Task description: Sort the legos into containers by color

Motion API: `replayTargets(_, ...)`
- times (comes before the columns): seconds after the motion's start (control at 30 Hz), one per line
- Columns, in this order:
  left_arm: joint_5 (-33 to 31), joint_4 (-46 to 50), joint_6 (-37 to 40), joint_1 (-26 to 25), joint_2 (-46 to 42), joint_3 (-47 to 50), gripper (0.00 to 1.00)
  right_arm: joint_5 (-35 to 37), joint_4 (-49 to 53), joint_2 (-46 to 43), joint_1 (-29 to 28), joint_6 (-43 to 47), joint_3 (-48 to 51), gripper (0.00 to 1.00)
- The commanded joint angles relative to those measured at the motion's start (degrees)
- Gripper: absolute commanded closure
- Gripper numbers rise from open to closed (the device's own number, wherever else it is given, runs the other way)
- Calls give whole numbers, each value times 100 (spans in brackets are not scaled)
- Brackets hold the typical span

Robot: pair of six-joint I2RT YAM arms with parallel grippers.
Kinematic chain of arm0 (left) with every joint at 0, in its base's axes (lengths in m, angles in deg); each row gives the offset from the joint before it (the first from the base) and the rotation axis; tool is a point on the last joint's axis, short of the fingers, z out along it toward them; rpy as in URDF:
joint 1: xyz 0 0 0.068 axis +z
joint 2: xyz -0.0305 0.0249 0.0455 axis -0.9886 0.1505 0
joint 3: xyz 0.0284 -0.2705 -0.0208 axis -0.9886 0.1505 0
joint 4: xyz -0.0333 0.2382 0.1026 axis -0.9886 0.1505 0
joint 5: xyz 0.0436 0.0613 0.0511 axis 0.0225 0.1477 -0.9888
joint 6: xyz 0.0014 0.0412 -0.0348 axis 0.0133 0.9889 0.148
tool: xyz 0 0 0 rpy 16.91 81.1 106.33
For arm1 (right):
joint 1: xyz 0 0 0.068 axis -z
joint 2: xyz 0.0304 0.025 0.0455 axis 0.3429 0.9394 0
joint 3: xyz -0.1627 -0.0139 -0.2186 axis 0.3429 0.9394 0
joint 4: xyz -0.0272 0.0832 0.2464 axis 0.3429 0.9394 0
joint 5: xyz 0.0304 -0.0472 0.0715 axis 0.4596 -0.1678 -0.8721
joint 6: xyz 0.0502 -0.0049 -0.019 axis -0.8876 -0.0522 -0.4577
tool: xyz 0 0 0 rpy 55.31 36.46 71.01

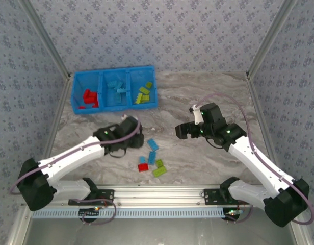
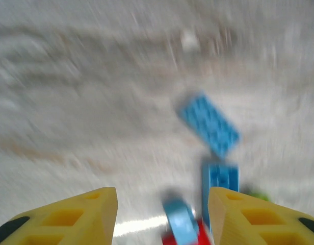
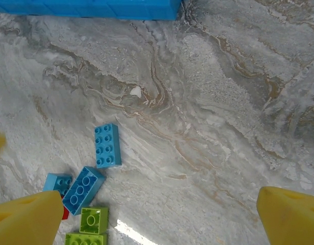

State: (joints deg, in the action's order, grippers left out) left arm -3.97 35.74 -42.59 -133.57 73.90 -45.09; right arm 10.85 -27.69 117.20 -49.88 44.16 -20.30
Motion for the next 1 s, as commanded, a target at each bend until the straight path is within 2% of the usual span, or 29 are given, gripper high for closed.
replayTargets(0.0, 158, 182, -841, -672, 3, 404, 50, -266, -226, 145, 62, -108, 42, 0)
replayTargets(0.07, 175, -73, -610, -1064, 115, 570, 49, -315, -252, 204, 73, -112, 38, 0)
replayTargets(0.13, 169, -94, -29, -1331, 259, 671, 47, -359, -255, 239, 83, -112, 39, 0)
replayTargets(0.27, 630, -103, 1392, -1388, 425, 820, 36, -374, -251, 225, 99, -116, 73, 0)
replayTargets(0.33, 676, 93, 1915, -1353, 591, 735, 35, -369, -186, 190, 100, -119, 70, 0)
replayTargets(0.37, 641, 112, 2011, -1332, 642, 701, 35, -351, -171, 164, 100, -136, 74, 0)
replayTargets(0.43, 1022, -24, 2292, -1185, 677, 688, 34, -334, -150, 86, 106, -161, 115, 0)
replayTargets(0.53, 1075, -91, 2644, -1133, 835, 523, 33, -322, -175, 19, 119, -216, 151, 0)
replayTargets(0.7, 1528, -15, 2957, -1139, 1528, 208, 36, -371, -165, -32, 117, -273, 145, 0)
replayTargets(0.83, 1189, 114, 2880, -1176, 2006, -14, 32, -351, -79, -115, 124, -251, 135, 0)
replayTargets(0.97, 952, 299, 2861, -1179, 2220, -142, 37, -340, -74, -181, 139, -269, 190, 0)
